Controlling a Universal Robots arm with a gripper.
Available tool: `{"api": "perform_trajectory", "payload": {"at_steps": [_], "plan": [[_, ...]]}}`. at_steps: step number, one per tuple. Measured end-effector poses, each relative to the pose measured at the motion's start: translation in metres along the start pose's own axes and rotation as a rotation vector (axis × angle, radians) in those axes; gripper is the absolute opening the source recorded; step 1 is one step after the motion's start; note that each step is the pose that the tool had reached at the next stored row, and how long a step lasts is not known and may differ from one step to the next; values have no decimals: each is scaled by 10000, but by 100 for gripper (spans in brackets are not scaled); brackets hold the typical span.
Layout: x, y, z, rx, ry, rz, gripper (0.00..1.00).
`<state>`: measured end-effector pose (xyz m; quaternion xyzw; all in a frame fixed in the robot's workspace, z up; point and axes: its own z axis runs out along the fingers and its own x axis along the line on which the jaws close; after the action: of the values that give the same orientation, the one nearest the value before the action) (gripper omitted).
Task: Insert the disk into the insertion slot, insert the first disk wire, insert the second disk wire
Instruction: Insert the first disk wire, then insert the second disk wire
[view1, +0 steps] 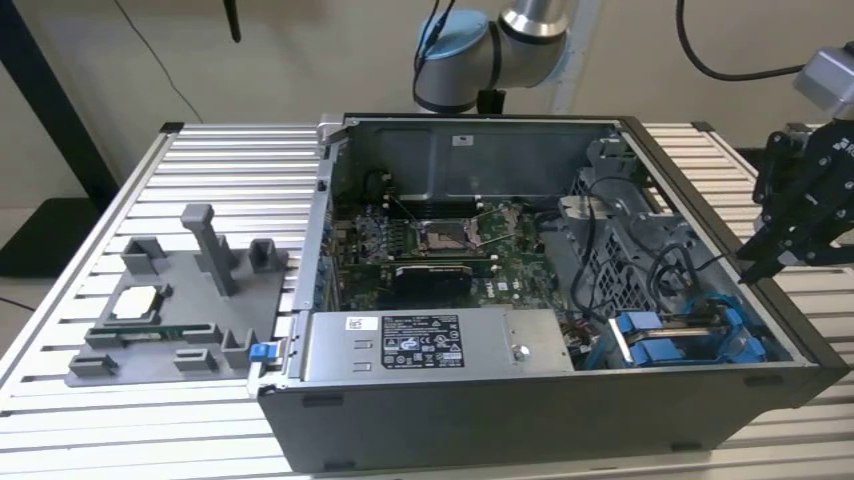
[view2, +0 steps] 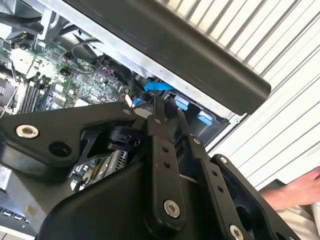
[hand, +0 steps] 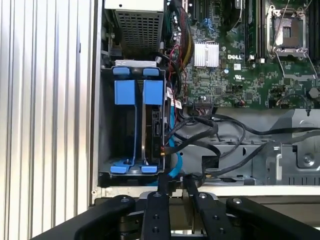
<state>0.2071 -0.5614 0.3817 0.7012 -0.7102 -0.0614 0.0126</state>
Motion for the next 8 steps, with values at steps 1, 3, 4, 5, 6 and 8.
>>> {"api": "perform_trajectory", "payload": {"at_steps": [1,3,4,5,6,8], "plan": [[0,0,0,0,0,1,100],[0,-8,0,-3,-3,-2,100],[0,-25,-2,-11,-3,-2,100],[0,-44,-4,-23,-2,1,100],[-1,-67,-7,-38,-1,2,100],[-1,-118,-12,-76,-2,4,100]]}}
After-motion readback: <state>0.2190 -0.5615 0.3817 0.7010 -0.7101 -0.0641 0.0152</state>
